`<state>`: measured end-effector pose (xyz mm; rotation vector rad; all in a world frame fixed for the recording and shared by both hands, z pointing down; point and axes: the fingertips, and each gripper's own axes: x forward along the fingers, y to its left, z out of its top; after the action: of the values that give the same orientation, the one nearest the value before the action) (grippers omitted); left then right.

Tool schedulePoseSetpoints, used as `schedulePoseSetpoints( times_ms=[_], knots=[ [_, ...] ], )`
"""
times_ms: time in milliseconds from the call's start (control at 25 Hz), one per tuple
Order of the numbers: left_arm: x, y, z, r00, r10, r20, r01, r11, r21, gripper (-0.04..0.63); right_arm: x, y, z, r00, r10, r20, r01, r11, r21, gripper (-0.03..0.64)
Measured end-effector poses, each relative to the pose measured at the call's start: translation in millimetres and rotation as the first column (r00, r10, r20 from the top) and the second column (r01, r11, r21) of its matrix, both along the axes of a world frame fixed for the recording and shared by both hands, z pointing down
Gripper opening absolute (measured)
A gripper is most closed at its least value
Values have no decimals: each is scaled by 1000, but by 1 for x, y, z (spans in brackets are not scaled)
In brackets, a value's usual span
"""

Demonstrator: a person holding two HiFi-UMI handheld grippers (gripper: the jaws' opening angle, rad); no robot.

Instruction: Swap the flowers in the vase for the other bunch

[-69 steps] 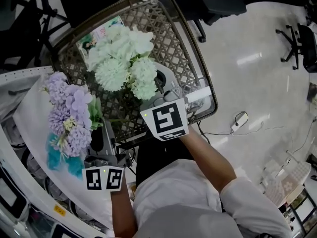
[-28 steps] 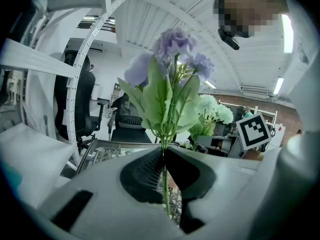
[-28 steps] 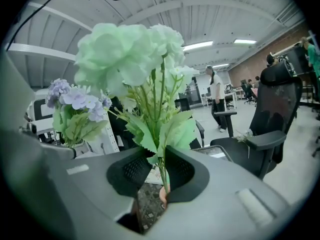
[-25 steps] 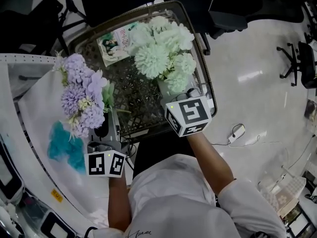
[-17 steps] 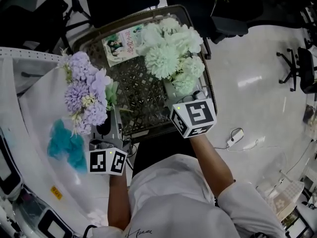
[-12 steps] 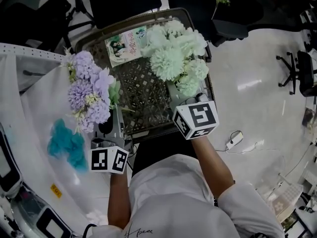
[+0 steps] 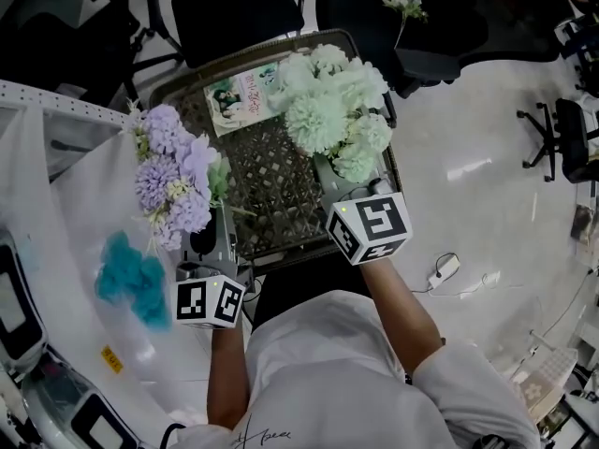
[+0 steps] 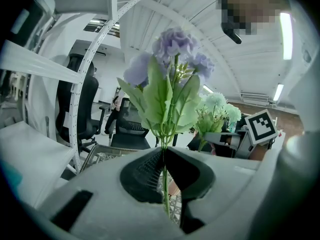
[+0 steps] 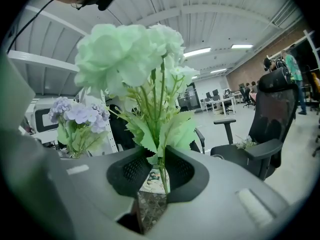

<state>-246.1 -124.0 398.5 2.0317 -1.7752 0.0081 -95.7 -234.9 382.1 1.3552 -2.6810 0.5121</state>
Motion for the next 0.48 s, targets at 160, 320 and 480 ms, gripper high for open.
schedulePoseSetpoints(
  times_ms=[160, 320, 480],
  knots=[
    [2, 2, -11, 1000, 3, -4, -3, 1000, 14, 21, 3, 6, -14, 1000, 1, 4, -1, 1000, 11, 78],
    [6, 4, -23, 1000, 10, -9, -10, 1000, 29, 23, 8, 11, -27, 1000, 10, 16, -10, 1000, 10, 78],
    [-3, 5, -25, 1000, 20, -23, -19, 999, 45, 21, 0, 16, -31, 1000, 17, 18, -18, 1000, 13, 78]
  ],
)
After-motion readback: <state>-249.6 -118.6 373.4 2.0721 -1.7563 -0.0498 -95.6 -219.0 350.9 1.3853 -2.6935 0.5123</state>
